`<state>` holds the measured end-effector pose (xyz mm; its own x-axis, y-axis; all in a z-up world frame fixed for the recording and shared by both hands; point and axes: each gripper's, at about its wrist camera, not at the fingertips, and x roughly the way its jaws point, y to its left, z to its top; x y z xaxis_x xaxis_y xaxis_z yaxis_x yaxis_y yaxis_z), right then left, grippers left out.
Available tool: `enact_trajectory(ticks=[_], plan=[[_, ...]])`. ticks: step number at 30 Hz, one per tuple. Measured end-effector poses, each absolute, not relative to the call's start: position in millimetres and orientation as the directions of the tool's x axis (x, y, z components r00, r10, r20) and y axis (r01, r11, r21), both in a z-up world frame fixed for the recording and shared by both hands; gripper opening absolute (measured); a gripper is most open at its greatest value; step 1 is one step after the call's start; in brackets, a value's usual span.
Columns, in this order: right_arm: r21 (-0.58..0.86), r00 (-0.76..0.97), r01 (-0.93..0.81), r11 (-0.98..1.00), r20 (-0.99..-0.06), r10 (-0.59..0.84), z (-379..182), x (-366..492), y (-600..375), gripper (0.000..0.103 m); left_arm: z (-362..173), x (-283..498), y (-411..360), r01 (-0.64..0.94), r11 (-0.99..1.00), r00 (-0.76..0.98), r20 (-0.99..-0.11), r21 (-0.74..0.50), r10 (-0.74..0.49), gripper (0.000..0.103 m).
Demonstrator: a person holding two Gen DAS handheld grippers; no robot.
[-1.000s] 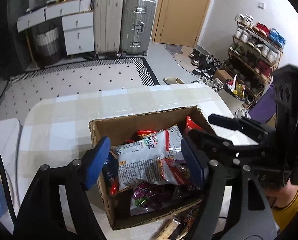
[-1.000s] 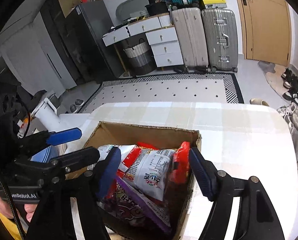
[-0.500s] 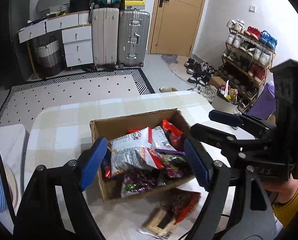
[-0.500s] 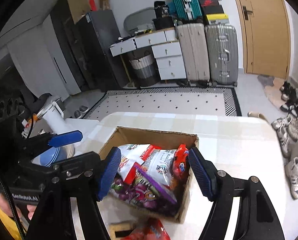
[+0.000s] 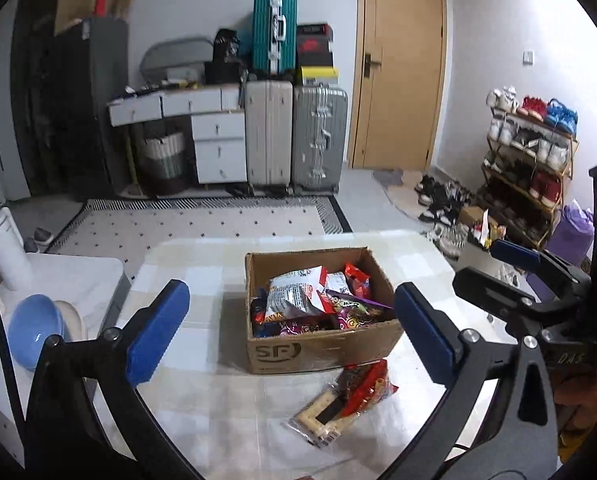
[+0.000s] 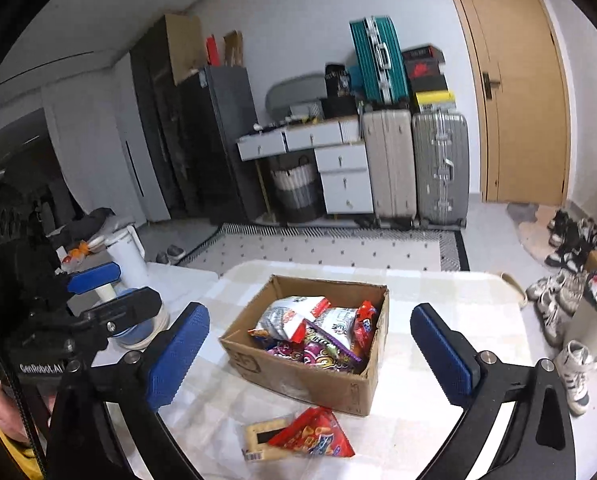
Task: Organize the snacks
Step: 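Withdraw both tools from the box toward the remaining snacks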
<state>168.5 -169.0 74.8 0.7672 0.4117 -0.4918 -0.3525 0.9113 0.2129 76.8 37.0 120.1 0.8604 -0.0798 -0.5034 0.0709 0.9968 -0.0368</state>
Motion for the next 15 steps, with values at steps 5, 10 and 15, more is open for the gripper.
enact_trajectory(ticks=[5,10,15], plan=[[0.16,0.796,-0.38,0.911,-0.446,0.41,82,111,-166,0.102,131,20,38,0.084,0.995,0.874,-0.475,-0.062,-0.104,0.102],[0.104,0.839,-0.387,0.916,-0.372,0.397,79,48,-160,0.102,132,-39,41,0.077,0.994,0.893,-0.438,-0.075,-0.102,0.102],[0.146,0.855,-0.372,0.917,-0.332,0.399,65,0,-160,0.102,112,-85,44,0.084,0.994,0.883,-0.456,-0.074,-0.109,0.102]])
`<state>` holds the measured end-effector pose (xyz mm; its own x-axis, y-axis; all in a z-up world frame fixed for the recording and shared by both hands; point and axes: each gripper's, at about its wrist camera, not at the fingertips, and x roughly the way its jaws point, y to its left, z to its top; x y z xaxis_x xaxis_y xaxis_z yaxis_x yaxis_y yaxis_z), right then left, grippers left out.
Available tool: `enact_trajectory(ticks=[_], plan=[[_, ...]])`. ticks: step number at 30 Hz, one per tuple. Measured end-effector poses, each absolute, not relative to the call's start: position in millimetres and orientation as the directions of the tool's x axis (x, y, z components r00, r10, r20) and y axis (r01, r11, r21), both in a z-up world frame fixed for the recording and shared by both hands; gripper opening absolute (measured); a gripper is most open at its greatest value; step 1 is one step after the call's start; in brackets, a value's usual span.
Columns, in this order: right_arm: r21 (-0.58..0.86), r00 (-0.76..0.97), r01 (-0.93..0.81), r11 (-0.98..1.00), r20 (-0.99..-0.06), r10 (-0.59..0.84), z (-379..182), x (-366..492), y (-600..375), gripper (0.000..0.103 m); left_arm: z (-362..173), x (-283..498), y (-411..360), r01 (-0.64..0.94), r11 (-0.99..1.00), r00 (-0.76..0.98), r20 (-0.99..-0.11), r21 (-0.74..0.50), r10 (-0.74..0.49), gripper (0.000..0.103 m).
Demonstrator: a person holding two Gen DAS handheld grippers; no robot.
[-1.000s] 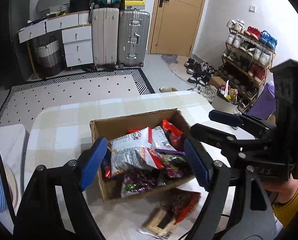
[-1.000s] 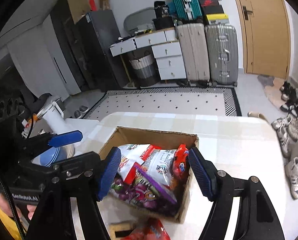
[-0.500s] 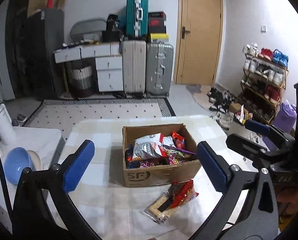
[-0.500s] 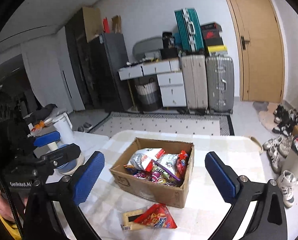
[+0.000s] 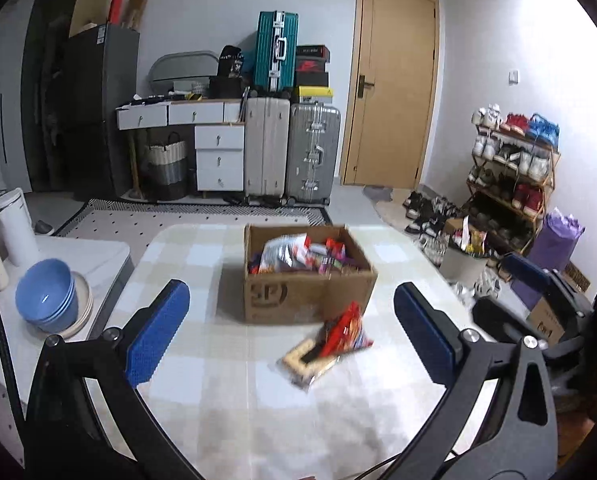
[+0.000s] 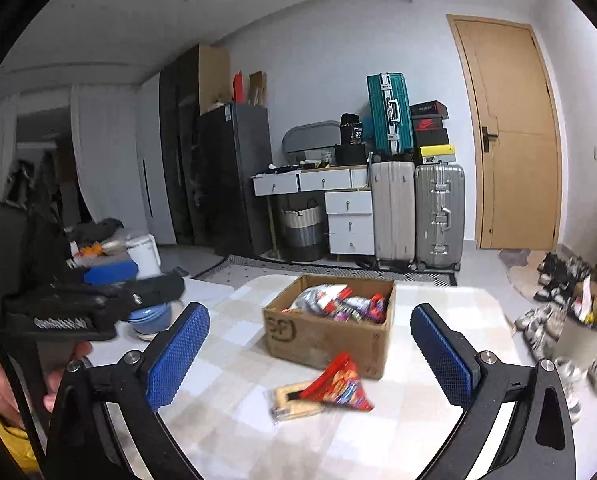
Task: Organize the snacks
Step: 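Withdraw both tools from the box toward the remaining snacks, then grasp the red triangular snack bag with the right tool while the left tool grasps the cracker packet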
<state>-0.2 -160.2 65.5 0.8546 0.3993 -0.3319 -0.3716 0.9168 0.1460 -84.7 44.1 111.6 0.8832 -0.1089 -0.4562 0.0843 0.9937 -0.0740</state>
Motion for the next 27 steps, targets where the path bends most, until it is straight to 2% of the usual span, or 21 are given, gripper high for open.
enact_trajectory(ticks=[8,15,27], plan=[[0.207,0.87,-0.305,0.93,-0.336,0.361,35,-37,-165,0.102,56,-113,51,0.06,0.993,0.847,-0.52,-0.106,-0.106,0.102],[0.275,0.838,-0.28,0.92,-0.397,0.374,9,-30,-171,0.102,24,-89,46,0.056,0.994,0.816,-0.568,-0.099,-0.102,0.102],[0.283,0.8,-0.269,0.921,-0.466,0.377,-17,10,-166,0.102,-14,-39,49,0.032,0.992,0.764,-0.637,-0.12,-0.101,0.102]])
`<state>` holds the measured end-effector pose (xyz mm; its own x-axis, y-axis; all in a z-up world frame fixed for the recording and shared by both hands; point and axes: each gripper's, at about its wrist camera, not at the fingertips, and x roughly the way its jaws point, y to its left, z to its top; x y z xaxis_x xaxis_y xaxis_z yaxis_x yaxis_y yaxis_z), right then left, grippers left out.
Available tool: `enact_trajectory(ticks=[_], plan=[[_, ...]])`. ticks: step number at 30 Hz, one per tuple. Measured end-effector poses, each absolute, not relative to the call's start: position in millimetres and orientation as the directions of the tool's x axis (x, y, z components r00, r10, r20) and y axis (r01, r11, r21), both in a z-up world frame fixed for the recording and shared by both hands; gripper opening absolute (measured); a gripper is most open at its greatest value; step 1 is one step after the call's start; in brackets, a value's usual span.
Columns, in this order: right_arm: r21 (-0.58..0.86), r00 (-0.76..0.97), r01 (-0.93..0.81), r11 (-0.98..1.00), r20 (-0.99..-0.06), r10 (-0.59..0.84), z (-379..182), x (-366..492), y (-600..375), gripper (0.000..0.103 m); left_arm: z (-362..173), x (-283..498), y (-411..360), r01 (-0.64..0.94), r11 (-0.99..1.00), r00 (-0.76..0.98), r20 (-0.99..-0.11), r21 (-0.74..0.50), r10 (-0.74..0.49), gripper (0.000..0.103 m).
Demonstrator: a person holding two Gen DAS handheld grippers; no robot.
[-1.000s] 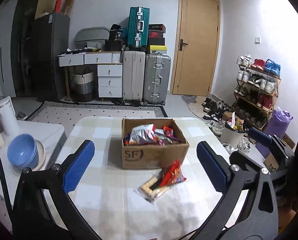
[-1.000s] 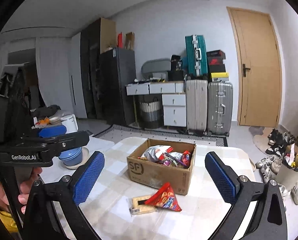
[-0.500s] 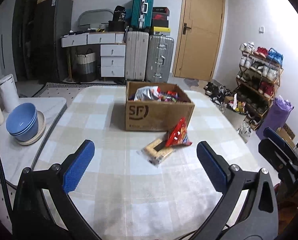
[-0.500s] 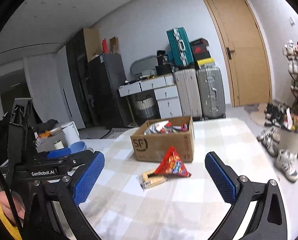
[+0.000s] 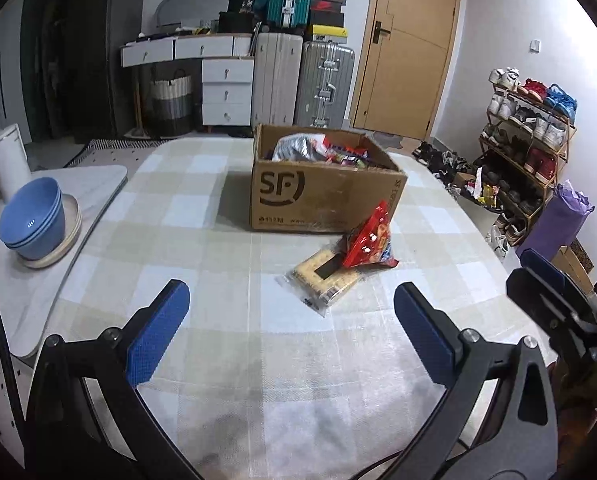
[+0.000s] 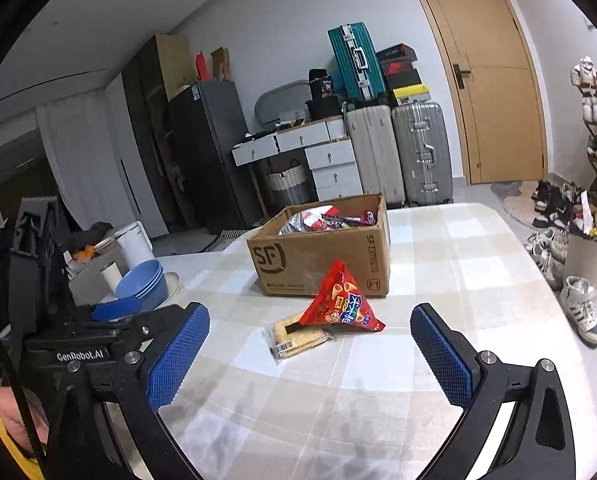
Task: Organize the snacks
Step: 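Grasp the red triangular snack bag with the right tool while the left tool grasps the cracker packet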
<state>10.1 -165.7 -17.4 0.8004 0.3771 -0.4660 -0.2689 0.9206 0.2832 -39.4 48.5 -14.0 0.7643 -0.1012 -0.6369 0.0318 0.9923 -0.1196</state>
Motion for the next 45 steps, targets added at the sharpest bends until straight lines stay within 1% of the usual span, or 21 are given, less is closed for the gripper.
enact_trajectory(ticks=[8,11,15,17,18,20,22,23,24,26,27,31,40,45], plan=[[0.275,0.756,-0.25,0.928,-0.544,0.365,-45,47,-162,0.102,-56,0,52,0.011,0.991,0.705,-0.702,-0.134,-0.102,0.102],[0.3,0.731,-0.253,0.92,-0.563,0.385,-52,67,-161,0.102,-68,15,51,0.01,0.991,0.686,-0.72,-0.134,-0.105,0.102],[0.322,0.669,-0.256,0.912,-0.621,0.407,-65,109,-151,0.102,-84,31,48,0.015,0.99,0.662,-0.74,-0.143,-0.117,0.102],[0.32,0.637,-0.272,0.907,-0.647,0.419,-71,127,-144,0.1,-93,40,44,0.019,0.99,0.649,-0.752,-0.141,-0.119,0.102],[0.315,0.621,-0.274,0.909,-0.663,0.417,-76,139,-140,0.098,-97,43,43,0.023,0.99,0.642,-0.757,-0.14,-0.121,0.102],[0.305,0.593,-0.269,0.913,-0.694,0.407,-87,161,-133,0.082,-104,49,41,0.026,0.99,0.635,-0.763,-0.136,-0.122,0.102],[0.29,0.552,-0.253,0.923,-0.74,0.384,-99,181,-128,0.077,-110,54,39,0.032,0.991,0.623,-0.772,-0.133,-0.124,0.102],[0.288,0.54,-0.244,0.926,-0.753,0.376,-103,187,-127,0.073,-113,57,38,0.034,0.99,0.619,-0.775,-0.134,-0.126,0.102],[0.297,0.518,-0.237,0.925,-0.767,0.379,-111,196,-126,0.072,-116,59,38,0.033,0.99,0.616,-0.778,-0.134,-0.126,0.102],[0.302,0.484,-0.231,0.925,-0.789,0.378,-123,205,-125,0.063,-121,64,39,0.033,0.99,0.607,-0.784,-0.136,-0.128,0.102],[0.306,0.47,-0.228,0.924,-0.796,0.38,-127,208,-124,0.062,-124,67,39,0.032,0.99,0.603,-0.787,-0.137,-0.128,0.102],[0.337,0.469,-0.239,0.911,-0.781,0.412,-133,210,-128,0.053,-130,74,46,0.011,0.988,0.602,-0.788,-0.152,-0.128,0.102],[0.412,0.492,-0.235,0.88,-0.731,0.474,-131,189,-145,0.046,-140,81,49,0.005,0.989,0.576,-0.808,-0.15,-0.126,0.102],[0.488,0.528,-0.223,0.844,-0.668,0.525,-119,167,-165,0.039,-136,80,52,-0.004,0.988,0.6,-0.791,-0.154,-0.12,0.102]])
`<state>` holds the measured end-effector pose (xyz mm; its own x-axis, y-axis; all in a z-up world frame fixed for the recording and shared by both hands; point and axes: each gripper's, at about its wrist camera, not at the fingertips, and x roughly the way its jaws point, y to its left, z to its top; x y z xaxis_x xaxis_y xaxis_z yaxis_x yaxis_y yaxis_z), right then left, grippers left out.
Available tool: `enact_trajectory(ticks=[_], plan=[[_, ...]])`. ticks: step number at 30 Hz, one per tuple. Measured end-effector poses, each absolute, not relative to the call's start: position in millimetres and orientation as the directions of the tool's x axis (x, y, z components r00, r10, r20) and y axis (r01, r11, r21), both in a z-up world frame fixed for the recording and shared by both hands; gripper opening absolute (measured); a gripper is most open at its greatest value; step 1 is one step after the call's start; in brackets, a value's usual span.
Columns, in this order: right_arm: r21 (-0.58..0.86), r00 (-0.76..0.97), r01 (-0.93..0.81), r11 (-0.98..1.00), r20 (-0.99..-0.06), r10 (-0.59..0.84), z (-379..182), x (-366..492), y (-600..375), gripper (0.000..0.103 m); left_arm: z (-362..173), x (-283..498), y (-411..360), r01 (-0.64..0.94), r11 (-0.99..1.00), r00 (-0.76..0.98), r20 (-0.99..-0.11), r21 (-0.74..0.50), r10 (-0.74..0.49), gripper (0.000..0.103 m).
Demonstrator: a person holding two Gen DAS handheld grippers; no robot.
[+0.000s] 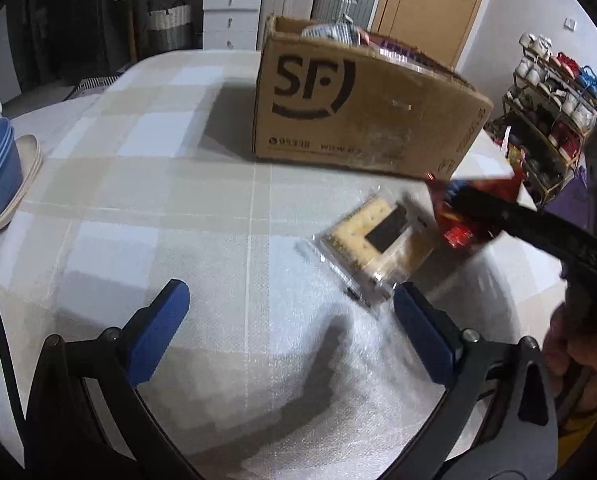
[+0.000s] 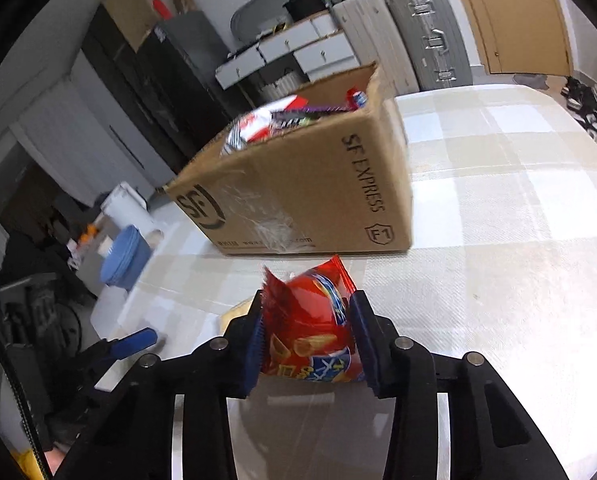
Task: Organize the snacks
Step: 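Grasp the red triangular snack bag with the right tool while the left tool grasps the cracker packet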
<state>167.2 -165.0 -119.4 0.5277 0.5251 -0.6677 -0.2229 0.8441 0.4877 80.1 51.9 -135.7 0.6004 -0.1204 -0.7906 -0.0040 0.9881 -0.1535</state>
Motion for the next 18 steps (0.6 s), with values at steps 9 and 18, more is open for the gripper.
enact_trajectory(ticks=[9,18], plan=[[0.577,0.576,-0.2,0.792,-0.585,0.571,-114,139,-193,0.037,-124,96,29,0.094,0.99,0.608,-0.781,-0.108,-0.143,0.102],[0.648,0.63,-0.196,0.736,-0.492,0.601,-100,120,-225,0.037,-125,118,-1,0.299,0.953,0.574,-0.79,-0.046,-0.218,0.102]])
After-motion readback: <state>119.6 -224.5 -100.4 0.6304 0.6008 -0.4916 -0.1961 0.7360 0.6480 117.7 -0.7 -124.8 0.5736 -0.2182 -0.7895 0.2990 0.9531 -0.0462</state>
